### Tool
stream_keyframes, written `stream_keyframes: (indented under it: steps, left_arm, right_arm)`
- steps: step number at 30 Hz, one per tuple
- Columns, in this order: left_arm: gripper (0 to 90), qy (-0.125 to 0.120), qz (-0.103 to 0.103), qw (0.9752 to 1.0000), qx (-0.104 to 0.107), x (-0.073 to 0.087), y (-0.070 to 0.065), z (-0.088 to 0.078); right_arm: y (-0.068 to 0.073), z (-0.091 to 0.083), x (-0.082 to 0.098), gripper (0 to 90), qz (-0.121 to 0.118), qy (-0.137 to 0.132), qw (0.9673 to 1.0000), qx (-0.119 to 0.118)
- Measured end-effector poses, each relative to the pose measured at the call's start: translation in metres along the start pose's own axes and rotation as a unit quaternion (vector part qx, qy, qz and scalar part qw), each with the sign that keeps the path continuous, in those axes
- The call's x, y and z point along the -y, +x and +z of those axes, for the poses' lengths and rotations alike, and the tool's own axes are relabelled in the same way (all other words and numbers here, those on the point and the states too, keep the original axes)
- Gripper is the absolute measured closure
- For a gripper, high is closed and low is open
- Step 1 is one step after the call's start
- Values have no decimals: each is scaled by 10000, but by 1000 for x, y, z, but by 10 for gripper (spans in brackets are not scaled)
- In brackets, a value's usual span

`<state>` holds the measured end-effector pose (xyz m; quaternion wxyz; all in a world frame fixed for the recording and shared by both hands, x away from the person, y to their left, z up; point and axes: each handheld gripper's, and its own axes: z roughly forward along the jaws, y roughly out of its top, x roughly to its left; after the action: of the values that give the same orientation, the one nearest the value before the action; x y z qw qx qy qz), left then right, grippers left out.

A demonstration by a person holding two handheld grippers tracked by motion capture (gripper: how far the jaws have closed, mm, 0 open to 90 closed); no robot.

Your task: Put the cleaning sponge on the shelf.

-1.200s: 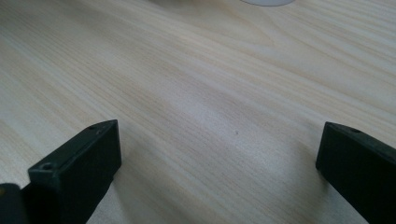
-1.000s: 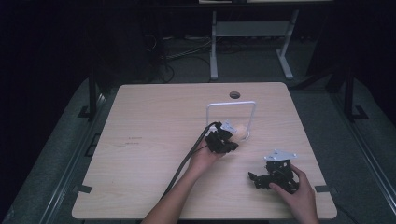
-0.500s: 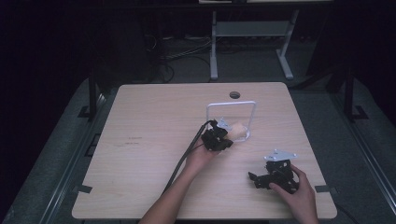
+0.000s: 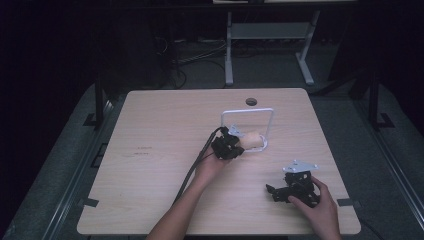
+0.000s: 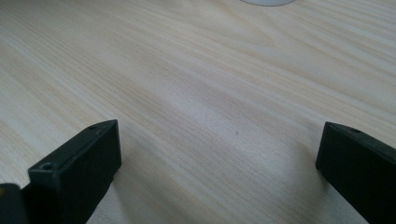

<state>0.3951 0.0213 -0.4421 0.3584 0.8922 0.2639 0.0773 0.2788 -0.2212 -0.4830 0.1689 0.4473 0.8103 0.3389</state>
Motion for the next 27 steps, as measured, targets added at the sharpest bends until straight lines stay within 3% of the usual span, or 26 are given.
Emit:
stream_keyframes:
  steps: [6,14,20,27]
  left_arm:
    - [898,-23,-10,10000,-49,0,2,-3]
    - [858,26,-37,10000,78,7,-1,-13]
    - [715,18,-57,9998,184,14,-2,-26]
    - [438,99,26,9999,116,31,-2,-42]
  right_arm:
    - [0,0,0,0,-1,-3,10000,0]
    - [0,0,0,0,-10,1,10000,15]
    - [0,0,0,0,-8,-1,10000,12]
    - [0,0,0,0,-16,2,10000,15]
